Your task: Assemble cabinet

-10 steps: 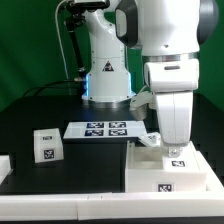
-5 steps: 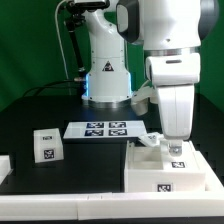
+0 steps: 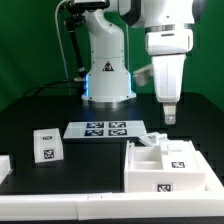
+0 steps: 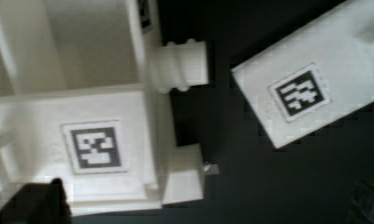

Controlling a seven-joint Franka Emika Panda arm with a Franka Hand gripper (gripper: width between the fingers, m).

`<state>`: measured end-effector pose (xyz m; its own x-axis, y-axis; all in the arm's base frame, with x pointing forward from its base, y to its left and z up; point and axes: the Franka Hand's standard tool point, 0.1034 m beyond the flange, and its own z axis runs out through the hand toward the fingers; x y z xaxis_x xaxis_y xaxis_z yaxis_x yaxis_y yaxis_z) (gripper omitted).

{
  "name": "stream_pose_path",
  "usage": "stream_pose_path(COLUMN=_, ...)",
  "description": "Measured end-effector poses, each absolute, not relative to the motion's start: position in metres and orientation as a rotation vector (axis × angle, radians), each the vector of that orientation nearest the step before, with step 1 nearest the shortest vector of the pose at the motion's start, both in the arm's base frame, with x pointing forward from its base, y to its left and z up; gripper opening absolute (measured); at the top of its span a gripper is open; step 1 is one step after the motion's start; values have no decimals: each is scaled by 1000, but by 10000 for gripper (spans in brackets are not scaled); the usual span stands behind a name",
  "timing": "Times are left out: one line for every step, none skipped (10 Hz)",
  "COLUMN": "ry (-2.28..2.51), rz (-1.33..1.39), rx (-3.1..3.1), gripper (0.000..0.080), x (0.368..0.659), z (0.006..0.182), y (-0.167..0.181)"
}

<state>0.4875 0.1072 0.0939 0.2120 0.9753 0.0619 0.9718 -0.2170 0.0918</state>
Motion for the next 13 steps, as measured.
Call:
stream_pose_path(ry=1956, rz=184, rx=2405, gripper=798, x=472, z=92, y=110)
stream_pose_path(ry=1975, rz=184, rx=2398, gripper=797, x=449, z=81, y=108)
stream_pose_path(ry=2056, rz=164, rx=2335, gripper=797, x=437, z=73, y=105)
stream_pose_path(ry=2130, rz=144, rx=2266, gripper=797, x=432, z=69, y=102)
stream_pose_path(ry=2152, rz=149, rx=2231, gripper=797, x=429, z=68, y=101)
stream_pose_path(ry=2131, rz=162, rx=2247, gripper=797, x=422, z=66, y=96)
stream_pose_path(ry=2132, rz=153, rx=2250, gripper=797, x=422, z=65, y=96)
stream_pose_path(ry=2132, rz=153, rx=2251, gripper=797, x=422, z=65, y=96)
stream_pose_path(ry=2159, rz=150, rx=2225, gripper=797, x=422, z=64, y=94)
stream_pose_path(ry=2291, rz=141, rx=2082, gripper=797, x=425, z=61, y=89)
stream_pose_path(ry=2337, rz=138, rx=2035, gripper=797, x=428, z=57, y=89)
stream_pose_path(ry=2385, rz=138, rx=1972, gripper=797, x=432, z=55, y=93)
stream_pose_path(ry=2422, rz=137, rx=1918, gripper=797, x=437, z=54, y=97)
